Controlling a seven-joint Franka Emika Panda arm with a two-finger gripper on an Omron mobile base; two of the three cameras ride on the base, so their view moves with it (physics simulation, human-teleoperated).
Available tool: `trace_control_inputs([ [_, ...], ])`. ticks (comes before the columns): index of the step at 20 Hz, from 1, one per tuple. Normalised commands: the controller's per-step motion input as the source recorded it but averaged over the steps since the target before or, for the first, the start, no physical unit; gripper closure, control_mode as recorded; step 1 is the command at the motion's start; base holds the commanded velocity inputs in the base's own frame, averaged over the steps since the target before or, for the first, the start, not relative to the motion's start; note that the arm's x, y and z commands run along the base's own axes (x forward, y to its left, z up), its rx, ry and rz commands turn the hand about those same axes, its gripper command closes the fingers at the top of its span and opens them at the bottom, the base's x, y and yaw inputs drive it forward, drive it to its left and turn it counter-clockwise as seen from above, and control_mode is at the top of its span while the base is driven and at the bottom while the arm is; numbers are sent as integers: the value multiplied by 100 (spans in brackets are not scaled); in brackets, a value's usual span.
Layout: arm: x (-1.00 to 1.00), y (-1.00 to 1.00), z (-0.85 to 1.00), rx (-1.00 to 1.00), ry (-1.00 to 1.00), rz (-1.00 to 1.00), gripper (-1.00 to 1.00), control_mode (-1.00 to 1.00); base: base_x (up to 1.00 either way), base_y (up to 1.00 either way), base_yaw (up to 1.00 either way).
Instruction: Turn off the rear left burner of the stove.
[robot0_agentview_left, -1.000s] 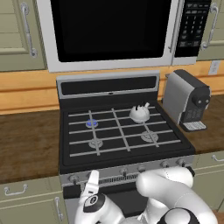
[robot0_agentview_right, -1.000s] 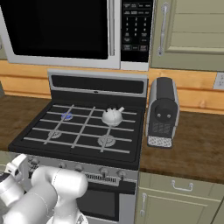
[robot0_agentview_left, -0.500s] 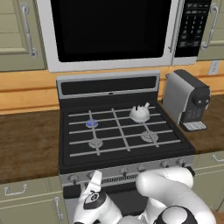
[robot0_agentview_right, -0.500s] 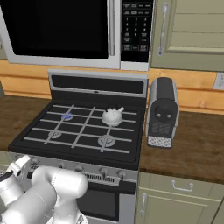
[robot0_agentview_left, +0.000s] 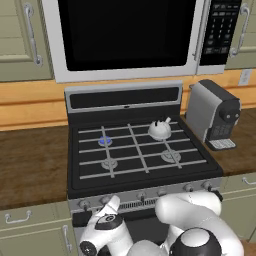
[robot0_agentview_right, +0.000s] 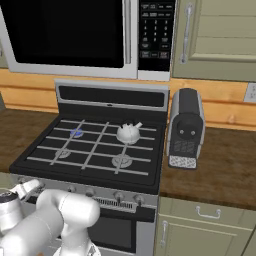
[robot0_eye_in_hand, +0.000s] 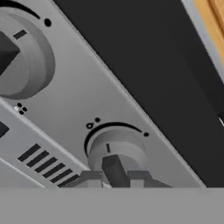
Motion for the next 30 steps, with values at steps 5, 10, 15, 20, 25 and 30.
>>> trace_control_inputs([
  [5,52,-73,12,49,0,-36,100,-100,0,0,0],
  [10,34,-83,28,56,-2,-41,100,-100,0,0,0],
  [15,33,-75,42,60,-8,-43,100,-100,0,0,0],
  [20,28,-64,44,66,-10,-43,100,-100,0,0,0],
  [25,16,-61,39,63,-6,-38,100,-100,0,0,0],
  [30,0,0,0,0,0,0,100,-100,0,0,0],
])
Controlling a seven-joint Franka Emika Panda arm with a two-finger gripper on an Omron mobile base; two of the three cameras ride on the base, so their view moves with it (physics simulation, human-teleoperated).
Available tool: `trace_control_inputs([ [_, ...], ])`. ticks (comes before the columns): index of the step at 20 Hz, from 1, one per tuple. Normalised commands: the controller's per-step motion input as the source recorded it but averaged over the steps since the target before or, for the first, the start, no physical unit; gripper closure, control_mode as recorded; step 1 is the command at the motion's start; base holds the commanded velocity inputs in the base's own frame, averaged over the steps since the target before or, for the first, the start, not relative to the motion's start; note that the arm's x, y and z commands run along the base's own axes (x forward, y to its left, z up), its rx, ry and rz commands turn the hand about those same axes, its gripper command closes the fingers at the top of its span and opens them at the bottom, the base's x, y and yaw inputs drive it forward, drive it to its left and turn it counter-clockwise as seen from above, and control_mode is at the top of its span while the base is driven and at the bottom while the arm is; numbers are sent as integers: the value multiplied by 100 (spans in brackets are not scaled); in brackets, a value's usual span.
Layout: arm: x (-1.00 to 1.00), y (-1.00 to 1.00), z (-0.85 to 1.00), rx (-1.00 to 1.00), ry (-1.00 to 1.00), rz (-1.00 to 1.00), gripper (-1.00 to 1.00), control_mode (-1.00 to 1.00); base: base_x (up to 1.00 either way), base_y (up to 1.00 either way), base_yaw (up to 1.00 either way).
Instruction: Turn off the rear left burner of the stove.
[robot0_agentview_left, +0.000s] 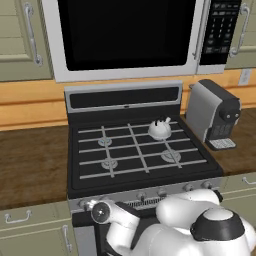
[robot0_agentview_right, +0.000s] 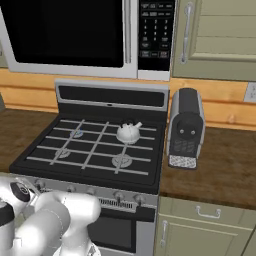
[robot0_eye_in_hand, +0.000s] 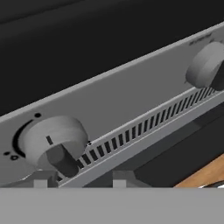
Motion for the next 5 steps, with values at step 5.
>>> trace_control_inputs([
  [5,0,0,0,0,0,0,100,-100,0,0,0],
])
